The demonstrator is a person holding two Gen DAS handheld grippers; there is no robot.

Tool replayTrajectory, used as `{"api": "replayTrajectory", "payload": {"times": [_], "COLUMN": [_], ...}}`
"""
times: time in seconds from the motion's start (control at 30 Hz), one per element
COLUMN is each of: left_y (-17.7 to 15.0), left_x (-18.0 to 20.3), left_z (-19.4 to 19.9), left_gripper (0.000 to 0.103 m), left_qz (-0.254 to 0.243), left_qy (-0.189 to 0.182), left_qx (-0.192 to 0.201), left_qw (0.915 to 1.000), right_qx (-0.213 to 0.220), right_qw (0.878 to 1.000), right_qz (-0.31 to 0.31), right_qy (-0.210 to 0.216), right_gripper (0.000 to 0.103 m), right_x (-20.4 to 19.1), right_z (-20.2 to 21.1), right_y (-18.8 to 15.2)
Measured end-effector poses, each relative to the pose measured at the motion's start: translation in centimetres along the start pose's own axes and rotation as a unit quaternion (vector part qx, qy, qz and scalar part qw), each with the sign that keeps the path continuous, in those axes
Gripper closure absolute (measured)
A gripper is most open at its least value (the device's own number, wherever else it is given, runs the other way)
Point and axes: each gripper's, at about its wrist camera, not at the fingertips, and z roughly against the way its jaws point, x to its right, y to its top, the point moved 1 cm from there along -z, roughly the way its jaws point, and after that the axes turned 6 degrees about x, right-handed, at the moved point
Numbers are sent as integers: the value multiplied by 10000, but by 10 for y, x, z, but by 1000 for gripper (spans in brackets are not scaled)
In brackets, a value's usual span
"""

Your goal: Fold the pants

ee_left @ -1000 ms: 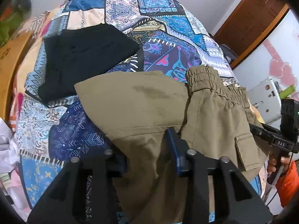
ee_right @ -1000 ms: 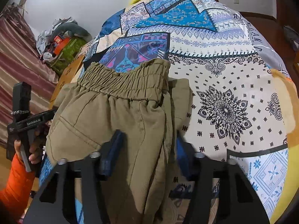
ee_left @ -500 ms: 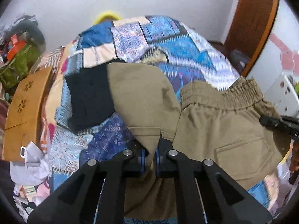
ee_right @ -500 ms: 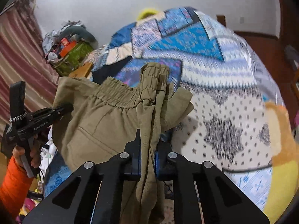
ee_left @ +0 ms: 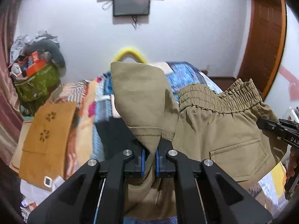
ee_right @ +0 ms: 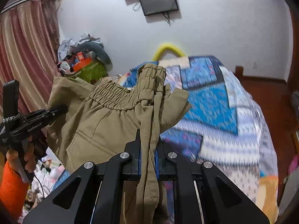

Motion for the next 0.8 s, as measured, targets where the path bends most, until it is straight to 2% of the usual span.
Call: {"api": "replayTrajectory", "payload": {"times": [0.17, 0.33, 0.5, 0.8], "left_y": [16, 13, -9, -64], "left_x": [-35, -69, -98, -133], "left_z": [-23, -63, -122, -214], "left_gripper": [95, 95, 95, 95], "left_qz": [148, 238, 408, 614], "left_qy": [248, 494, 671, 812], "left_qx": [45, -118, -475, -1067], "left_qw": [9996, 9984, 9958, 9891], "right_qx": [86, -43, -288, -989], "right_qw": [9998, 9995, 9990, 9949], "right_qz": [131, 181, -79, 154], "right_qy": [159, 259, 334, 145], "right_gripper": [94, 94, 94, 94], "right_x": [-16, -24, -21, -15], "right_z": [-39, -89, -151, -236], "right_y": [22, 25, 12, -18]}}
